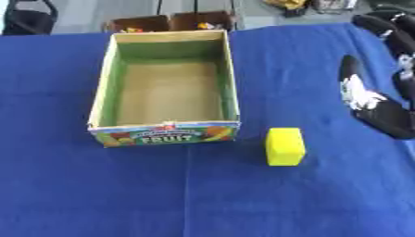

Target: Pick up objects on the table and place them in the box.

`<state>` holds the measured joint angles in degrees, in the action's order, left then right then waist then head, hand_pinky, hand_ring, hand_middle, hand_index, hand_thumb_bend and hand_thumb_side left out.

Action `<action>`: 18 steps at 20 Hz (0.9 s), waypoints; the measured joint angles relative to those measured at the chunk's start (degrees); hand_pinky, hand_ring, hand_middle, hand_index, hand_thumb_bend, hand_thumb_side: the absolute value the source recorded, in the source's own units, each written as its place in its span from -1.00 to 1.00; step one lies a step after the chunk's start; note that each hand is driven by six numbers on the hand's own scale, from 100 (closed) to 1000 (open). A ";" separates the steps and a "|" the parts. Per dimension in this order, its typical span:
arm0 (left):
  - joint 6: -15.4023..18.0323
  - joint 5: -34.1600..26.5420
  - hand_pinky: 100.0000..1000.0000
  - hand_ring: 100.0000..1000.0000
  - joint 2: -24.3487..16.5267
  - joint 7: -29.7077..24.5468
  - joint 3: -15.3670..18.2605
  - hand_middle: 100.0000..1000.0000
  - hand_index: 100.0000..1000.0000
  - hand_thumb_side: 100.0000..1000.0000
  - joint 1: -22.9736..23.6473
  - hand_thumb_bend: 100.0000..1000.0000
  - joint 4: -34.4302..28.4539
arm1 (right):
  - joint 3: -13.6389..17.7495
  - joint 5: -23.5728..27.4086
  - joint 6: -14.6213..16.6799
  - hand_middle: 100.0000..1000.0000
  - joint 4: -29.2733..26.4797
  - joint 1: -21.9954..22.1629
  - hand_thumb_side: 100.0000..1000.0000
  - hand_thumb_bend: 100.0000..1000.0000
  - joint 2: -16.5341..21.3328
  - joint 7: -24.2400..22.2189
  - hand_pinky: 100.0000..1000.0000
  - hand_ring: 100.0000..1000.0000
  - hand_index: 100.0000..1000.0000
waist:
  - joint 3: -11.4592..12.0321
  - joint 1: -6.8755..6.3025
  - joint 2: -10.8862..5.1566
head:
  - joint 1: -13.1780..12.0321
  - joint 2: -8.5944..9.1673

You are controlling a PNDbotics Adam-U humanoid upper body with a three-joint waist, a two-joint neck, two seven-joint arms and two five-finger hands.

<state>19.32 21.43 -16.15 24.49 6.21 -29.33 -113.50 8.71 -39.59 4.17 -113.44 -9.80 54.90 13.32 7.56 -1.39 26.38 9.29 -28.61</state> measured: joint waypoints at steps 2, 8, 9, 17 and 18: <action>-0.05 0.02 0.14 0.74 -0.06 -0.05 0.00 0.75 0.88 1.00 0.03 -1.00 0.00 | -0.40 0.21 -0.78 0.51 -0.01 0.94 1.00 -0.85 2.49 -2.91 0.34 0.69 0.76 | 0.01 0.00 0.00 | -0.06 0.00; -0.14 0.09 0.14 0.74 -0.47 -0.14 -0.01 0.75 0.88 1.00 0.05 -1.00 0.00 | -1.20 -0.37 -2.10 0.54 -0.11 2.78 1.00 -0.53 7.49 -10.04 0.38 0.72 0.83 | -0.10 0.11 -0.01 | -0.15 0.03; -0.16 0.09 0.14 0.74 -0.47 -0.16 -0.01 0.75 0.88 1.00 0.05 -1.00 0.00 | -1.34 -0.42 -2.08 0.54 -0.14 2.78 1.00 -0.45 8.02 -11.24 0.39 0.73 0.84 | -0.10 0.11 -0.01 | -0.15 0.10; -0.21 0.09 0.14 0.74 -0.47 -0.23 -0.03 0.74 0.88 1.00 0.05 -1.00 0.00 | -2.59 0.83 -1.45 0.63 -0.30 1.70 0.82 -0.03 10.51 -21.75 0.48 0.85 0.99 | 0.26 0.41 -0.01 | 0.02 0.50; -0.20 0.09 0.14 0.74 -0.47 -0.24 -0.04 0.74 0.88 1.00 0.05 -1.00 0.00 | -2.96 1.61 -1.54 0.64 -0.30 1.59 0.66 0.04 10.78 -23.23 0.48 0.86 1.00 | 0.31 0.44 -0.01 | 0.07 0.52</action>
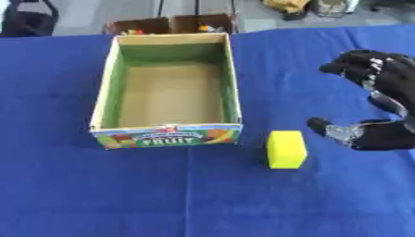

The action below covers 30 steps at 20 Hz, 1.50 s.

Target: Pick up objects on the table and place them in the box.

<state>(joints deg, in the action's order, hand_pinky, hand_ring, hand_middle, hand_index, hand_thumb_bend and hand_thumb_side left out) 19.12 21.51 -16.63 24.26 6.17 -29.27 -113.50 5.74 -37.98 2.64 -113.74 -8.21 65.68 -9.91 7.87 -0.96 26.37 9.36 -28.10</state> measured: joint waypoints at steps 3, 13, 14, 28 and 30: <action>0.00 0.00 0.14 0.74 0.00 -0.03 -0.18 0.74 0.87 1.00 0.00 -1.00 0.00 | -1.21 3.22 -0.60 0.66 0.00 -0.61 0.33 0.12 0.80 -4.53 0.48 0.88 1.00 | 0.10 0.01 0.00 | 0.20 0.14; -0.03 -0.13 0.13 0.74 0.01 -0.24 -0.34 0.74 0.87 1.00 0.00 -1.00 0.00 | -4.26 15.37 -4.48 0.64 -0.02 -4.05 -0.08 -0.01 3.05 -17.20 0.42 0.87 1.00 | 0.71 0.38 0.00 | 0.74 0.20; -0.02 -0.17 0.13 0.74 0.01 -0.28 -0.34 0.74 0.87 1.00 0.00 -1.00 0.00 | -4.40 15.94 -5.10 0.63 -0.02 -4.44 -0.10 -0.01 3.27 -17.95 0.41 0.87 1.00 | 0.72 0.38 0.00 | 0.81 0.20; -0.10 -0.56 0.13 0.74 0.06 -0.64 -0.68 0.74 0.86 1.00 -0.17 -1.00 0.00 | -8.46 18.47 -10.41 0.57 -0.02 -9.02 -0.06 -0.06 4.28 -23.41 0.29 0.79 0.95 | 1.65 0.65 0.00 | 2.22 0.45; -0.11 -0.59 0.13 0.74 0.07 -0.66 -0.69 0.74 0.86 1.00 -0.29 -1.00 0.00 | -9.03 18.14 -10.53 0.58 -0.02 -9.13 -0.06 -0.07 4.27 -23.86 0.29 0.80 0.95 | 1.65 0.66 0.00 | 2.28 0.46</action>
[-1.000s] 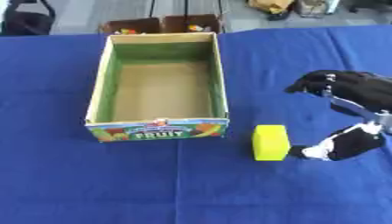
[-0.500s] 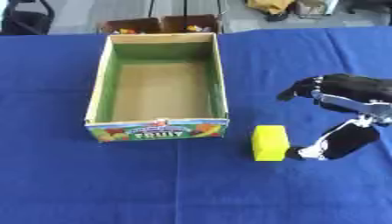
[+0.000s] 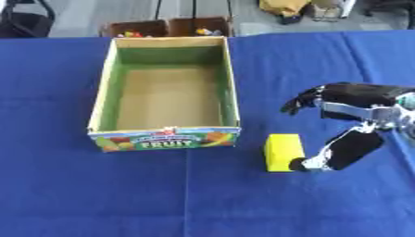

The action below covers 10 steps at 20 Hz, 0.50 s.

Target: Pick up objects on the table and place them in the box.

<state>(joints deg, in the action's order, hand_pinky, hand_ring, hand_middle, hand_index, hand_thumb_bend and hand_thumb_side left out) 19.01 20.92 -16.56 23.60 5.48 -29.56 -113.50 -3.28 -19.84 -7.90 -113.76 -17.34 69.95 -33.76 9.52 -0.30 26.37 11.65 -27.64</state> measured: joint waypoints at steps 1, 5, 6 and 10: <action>0.00 -0.01 0.13 0.74 0.00 -0.01 -0.01 0.74 0.86 1.00 -0.05 -1.00 0.00 | -0.29 -0.32 -0.16 0.58 0.00 -0.03 -0.06 -0.07 0.00 -0.24 0.29 0.79 0.95 | 0.00 0.00 0.00 | 0.05 0.01; -0.02 -0.03 0.12 0.74 0.02 -0.05 -0.07 0.74 0.86 1.00 -0.10 -1.00 0.00 | -1.26 -2.39 -1.06 0.59 0.00 -0.08 -0.06 -0.07 -0.06 -1.21 0.30 0.80 0.92 | 0.26 0.00 0.00 | 0.21 0.02; -0.03 -0.03 0.12 0.74 0.03 -0.07 -0.14 0.74 0.86 1.00 -0.11 -1.00 0.00 | -1.49 -2.89 -1.24 0.59 0.00 -0.12 -0.06 -0.07 -0.13 -1.43 0.30 0.80 0.92 | 0.34 0.00 0.00 | 0.31 0.03; -0.01 -0.15 0.12 0.74 0.07 -0.18 -0.29 0.74 0.86 1.00 -0.11 -1.00 0.00 | -2.12 -4.35 -2.01 0.59 0.00 -0.35 -0.02 -0.11 -0.37 -2.09 0.30 0.80 0.91 | 0.39 0.00 0.00 | 0.46 0.06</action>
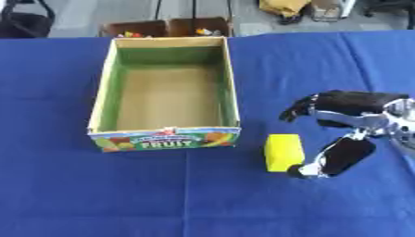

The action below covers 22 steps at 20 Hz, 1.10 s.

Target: Pick up objects on the table and place them in the box.

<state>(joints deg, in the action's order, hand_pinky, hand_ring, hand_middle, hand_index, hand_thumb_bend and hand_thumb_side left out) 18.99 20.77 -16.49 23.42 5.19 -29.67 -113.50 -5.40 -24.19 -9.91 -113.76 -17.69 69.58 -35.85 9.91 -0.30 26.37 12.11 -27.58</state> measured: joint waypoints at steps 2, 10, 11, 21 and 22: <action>0.02 -0.06 0.12 0.74 0.03 -0.04 -0.01 0.74 0.86 1.00 0.00 -1.00 0.00 | -0.33 -0.61 -0.65 0.58 0.00 -0.25 -0.01 -0.11 -0.32 -0.24 0.30 0.80 0.90 | 0.15 0.00 0.00 | 0.11 0.19; 0.09 -0.15 0.12 0.74 0.47 -0.17 -0.02 0.73 0.86 1.00 0.00 -1.00 0.00 | -1.74 -1.81 -2.43 0.54 0.00 -1.47 0.02 -0.18 -0.97 -1.12 0.27 0.78 0.85 | 0.68 0.00 0.04 | 0.49 0.40; 0.09 -0.16 0.11 0.74 0.48 -0.17 -0.02 0.73 0.86 1.00 0.00 -1.00 0.00 | -1.89 -1.82 -2.56 0.52 0.00 -1.49 0.01 -0.19 -1.10 -1.19 0.27 0.77 0.84 | 0.68 0.00 0.05 | 0.49 0.40; 0.04 -0.35 0.11 0.74 0.50 -0.22 -0.03 0.73 0.86 1.00 0.00 -1.00 0.00 | -3.20 -2.42 -3.59 0.45 0.00 -1.47 -0.31 -0.44 -1.28 -2.38 0.24 0.74 0.77 | 1.00 0.00 0.07 | 0.51 0.40; 0.04 -0.36 0.11 0.74 0.50 -0.22 -0.03 0.72 0.86 1.00 0.00 -1.00 0.00 | -3.29 -2.43 -3.72 0.44 0.00 -1.47 -0.29 -0.44 -1.28 -2.51 0.23 0.73 0.76 | 1.01 0.00 0.07 | 0.52 0.40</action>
<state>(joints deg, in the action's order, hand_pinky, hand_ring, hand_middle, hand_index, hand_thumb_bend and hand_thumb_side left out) 19.03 20.41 -15.99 23.20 5.16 -29.67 -113.50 -8.69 -26.62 -13.63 -113.76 -19.16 68.30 -38.36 10.92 -0.30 26.43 12.63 -27.18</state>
